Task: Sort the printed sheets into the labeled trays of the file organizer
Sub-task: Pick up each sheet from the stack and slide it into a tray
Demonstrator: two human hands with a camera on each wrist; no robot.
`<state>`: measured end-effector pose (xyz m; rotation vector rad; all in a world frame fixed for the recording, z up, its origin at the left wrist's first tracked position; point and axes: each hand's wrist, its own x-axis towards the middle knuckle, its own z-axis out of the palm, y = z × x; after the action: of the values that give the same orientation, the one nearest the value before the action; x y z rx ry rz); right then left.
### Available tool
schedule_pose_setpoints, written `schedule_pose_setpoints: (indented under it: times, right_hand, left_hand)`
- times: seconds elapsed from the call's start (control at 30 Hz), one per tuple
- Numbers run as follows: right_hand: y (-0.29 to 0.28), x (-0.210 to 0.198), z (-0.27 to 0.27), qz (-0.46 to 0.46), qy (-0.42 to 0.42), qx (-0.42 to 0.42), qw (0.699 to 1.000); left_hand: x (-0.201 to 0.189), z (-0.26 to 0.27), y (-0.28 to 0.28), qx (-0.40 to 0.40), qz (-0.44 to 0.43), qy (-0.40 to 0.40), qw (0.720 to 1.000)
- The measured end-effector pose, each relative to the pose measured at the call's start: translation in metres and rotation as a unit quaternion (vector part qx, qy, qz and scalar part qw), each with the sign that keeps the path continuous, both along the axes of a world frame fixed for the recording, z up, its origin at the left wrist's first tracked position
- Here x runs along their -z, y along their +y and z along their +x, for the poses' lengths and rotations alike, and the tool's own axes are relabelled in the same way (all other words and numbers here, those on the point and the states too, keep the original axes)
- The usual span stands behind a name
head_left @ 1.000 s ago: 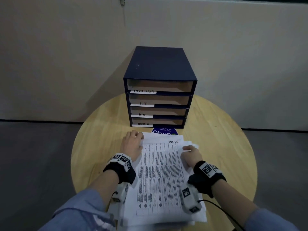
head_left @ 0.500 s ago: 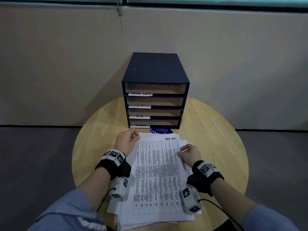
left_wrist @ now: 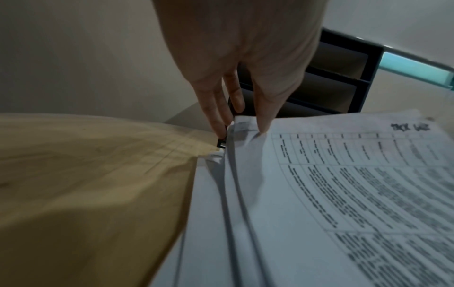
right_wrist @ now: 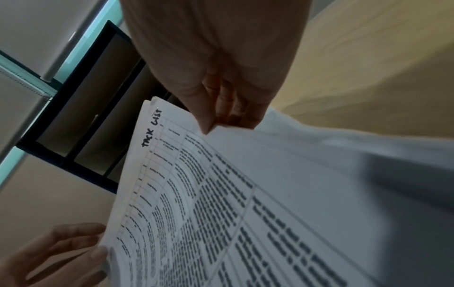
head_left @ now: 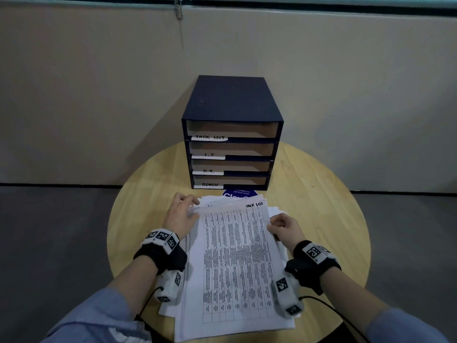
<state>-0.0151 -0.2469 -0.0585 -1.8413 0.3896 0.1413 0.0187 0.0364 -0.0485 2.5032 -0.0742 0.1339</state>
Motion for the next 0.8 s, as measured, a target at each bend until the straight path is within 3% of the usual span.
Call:
schedule_pose_setpoints:
  times: [0.33, 0.57, 0.8]
  right_hand:
    - [-0.005, 0.003, 0.001, 0.122, 0.015, 0.029, 0.992]
    - [-0.005, 0.005, 0.0, 0.114, 0.014, 0.036, 0.993]
    - [0.002, -0.003, 0.001, 0.012, 0.022, 0.0, 1.0]
  left_hand:
    - [0.012, -0.005, -0.006, 0.022, 0.13, -0.048, 0.99]
    - [0.004, 0.0, -0.005, 0.021, 0.102, -0.032, 0.994]
    - [-0.003, 0.004, -0.008, 0.017, 0.006, 0.022, 1.0]
